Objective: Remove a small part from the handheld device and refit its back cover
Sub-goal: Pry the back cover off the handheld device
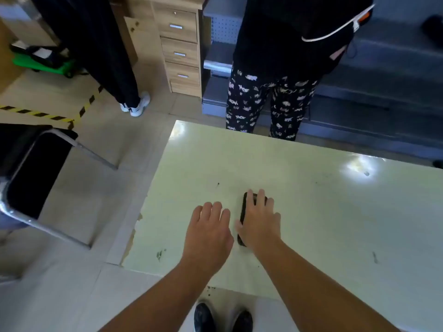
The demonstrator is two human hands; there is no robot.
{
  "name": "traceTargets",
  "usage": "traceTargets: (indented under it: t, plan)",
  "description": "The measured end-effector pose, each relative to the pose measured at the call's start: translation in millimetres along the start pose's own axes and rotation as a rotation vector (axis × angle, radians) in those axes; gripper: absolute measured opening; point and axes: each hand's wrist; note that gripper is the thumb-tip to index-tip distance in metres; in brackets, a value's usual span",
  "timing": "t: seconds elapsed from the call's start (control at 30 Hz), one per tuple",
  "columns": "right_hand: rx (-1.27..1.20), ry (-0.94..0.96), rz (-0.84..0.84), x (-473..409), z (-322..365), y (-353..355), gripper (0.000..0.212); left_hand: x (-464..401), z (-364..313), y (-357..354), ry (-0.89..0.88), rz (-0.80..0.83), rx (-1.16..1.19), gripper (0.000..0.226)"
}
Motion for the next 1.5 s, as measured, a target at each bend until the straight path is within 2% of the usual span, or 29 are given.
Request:
traceTargets:
  t: [0.17,0.3,0.47,0.6,0.7,0.87,1.0,1.07,1.13,1.2,1.23,1.3,1.37,1.43,1.5]
  plan:
    - [-0.156,-0.142,0.13,-10,-7,-11,0.091,1,10,-2,-0.005,0.003,0.041,0.029]
    - [-0.219,-0.205,0.133,-16,0,-16,0.096,0,18,-2,0.0,-0.019,0.038,0.028]
    - [-0.234,-0.306,0.148,-29,11,-16,0.078,5,24,-2,0.006,-0.028,0.03,0.026]
    - [-0.276,-0.286,0.182,-29,10,-4,0.071,13,29,0,0.033,-0.03,-0.003,0.028]
    - [-0.254,-0.199,0.174,-15,0,29,0.07,19,34,5,0.05,-0.044,-0.029,0.028]
    - [-0.288,-0.051,-0.03,38,-35,130,0.067,25,32,23,0.083,-0.027,0.007,0.029]
    - [-0.277,-0.045,-0.101,87,-58,197,0.062,28,10,36,0.055,-0.149,0.047,0.025]
    - [-0.277,-0.047,-0.118,105,-66,215,0.058,29,-4,43,0.038,-0.193,0.115,0.031]
    - [-0.287,-0.052,-0.126,120,-72,224,0.057,29,-21,50,0.031,-0.231,0.248,0.024]
    - [-0.305,-0.054,-0.132,132,-76,226,0.058,31,-40,63,0.103,-0.176,0.564,0.025]
    - [-0.318,-0.052,-0.134,137,-77,226,0.058,31,-52,75,0.19,-0.064,0.826,0.031]
    - [-0.347,-0.038,-0.136,146,-77,222,0.058,33,-78,102,0.333,0.262,1.446,0.057]
    - [-0.381,-0.02,-0.129,154,-75,213,0.057,37,-100,119,0.321,0.566,1.979,0.074]
    - [-0.393,0.009,-0.111,161,-74,200,0.059,45,-113,127,0.362,0.693,2.259,0.077]
    - [-0.392,0.076,-0.092,168,-83,186,0.07,56,-121,128,0.429,0.715,2.317,0.073]
Point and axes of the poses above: each hand's wrist, its own x-axis away from the middle knuckle, its own y-axis out of the back of the hand, z = x × y, and after that the axes turned 2 degrees about y, right-handed
